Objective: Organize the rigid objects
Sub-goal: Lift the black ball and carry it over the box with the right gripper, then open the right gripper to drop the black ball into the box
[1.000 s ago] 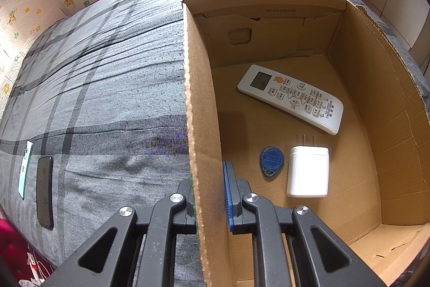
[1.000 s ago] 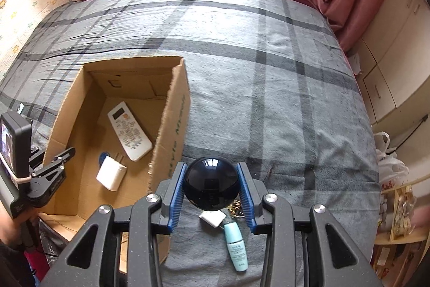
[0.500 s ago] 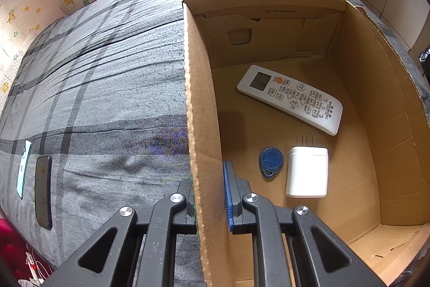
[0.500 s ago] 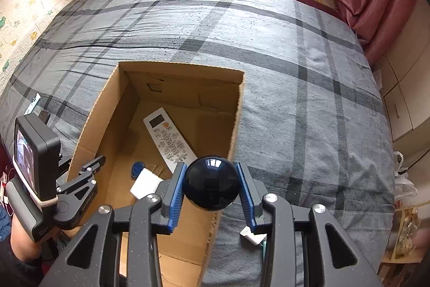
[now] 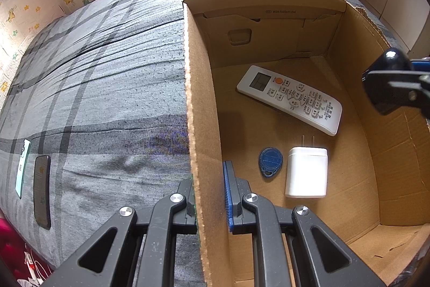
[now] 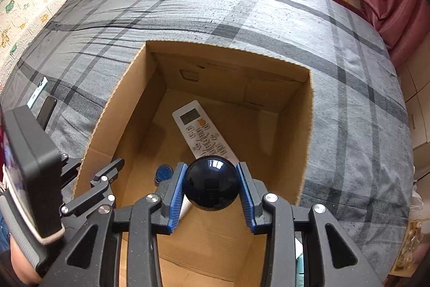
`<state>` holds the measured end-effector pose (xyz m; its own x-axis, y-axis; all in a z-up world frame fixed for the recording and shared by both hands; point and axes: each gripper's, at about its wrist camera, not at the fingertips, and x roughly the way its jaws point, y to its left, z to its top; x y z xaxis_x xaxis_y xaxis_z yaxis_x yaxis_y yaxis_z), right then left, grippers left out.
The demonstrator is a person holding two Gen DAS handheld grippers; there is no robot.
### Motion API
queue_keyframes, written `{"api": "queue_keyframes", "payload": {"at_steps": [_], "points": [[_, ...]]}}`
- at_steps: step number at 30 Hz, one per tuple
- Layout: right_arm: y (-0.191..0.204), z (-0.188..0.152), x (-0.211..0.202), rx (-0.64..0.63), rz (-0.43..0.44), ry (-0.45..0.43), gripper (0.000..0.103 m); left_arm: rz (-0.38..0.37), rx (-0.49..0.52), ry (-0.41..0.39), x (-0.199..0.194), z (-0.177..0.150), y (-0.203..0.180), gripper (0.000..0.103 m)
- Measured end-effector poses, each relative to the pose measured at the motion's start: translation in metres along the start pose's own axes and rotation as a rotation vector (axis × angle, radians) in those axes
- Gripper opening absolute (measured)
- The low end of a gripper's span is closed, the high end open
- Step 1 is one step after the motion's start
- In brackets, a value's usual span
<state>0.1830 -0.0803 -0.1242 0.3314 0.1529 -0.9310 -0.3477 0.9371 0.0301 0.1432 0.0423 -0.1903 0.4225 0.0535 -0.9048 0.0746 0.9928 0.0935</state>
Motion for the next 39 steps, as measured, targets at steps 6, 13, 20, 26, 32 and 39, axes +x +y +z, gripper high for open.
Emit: {"api": "queue_keyframes", "payload": {"at_steps": [6, 13, 20, 26, 32, 39], "points": [[0.007, 0.000, 0.024, 0.008, 0.004, 0.048, 0.040, 0.000, 0.001, -0.002, 0.000, -0.001, 0.000, 0.014], [0.011, -0.008, 0.049, 0.023, 0.002, 0.086, 0.040, 0.001, 0.003, -0.002, 0.001, -0.002, 0.000, 0.014], [0.014, -0.015, 0.060, 0.018, -0.017, 0.093, 0.040, 0.000, 0.002, -0.002, 0.001, -0.002, 0.000, 0.014], [0.010, -0.020, 0.063, 0.036, -0.009, 0.097, 0.041, 0.002, 0.004, -0.001, 0.000, -0.001, 0.000, 0.014], [0.002, -0.020, 0.061, 0.053, 0.006, 0.085, 0.049, 0.004, 0.005, -0.002, -0.001, -0.001, 0.000, 0.014], [-0.010, -0.019, 0.047, 0.071, 0.008, 0.047, 0.057, 0.003, 0.003, -0.004, -0.001, -0.002, 0.000, 0.014]]}}
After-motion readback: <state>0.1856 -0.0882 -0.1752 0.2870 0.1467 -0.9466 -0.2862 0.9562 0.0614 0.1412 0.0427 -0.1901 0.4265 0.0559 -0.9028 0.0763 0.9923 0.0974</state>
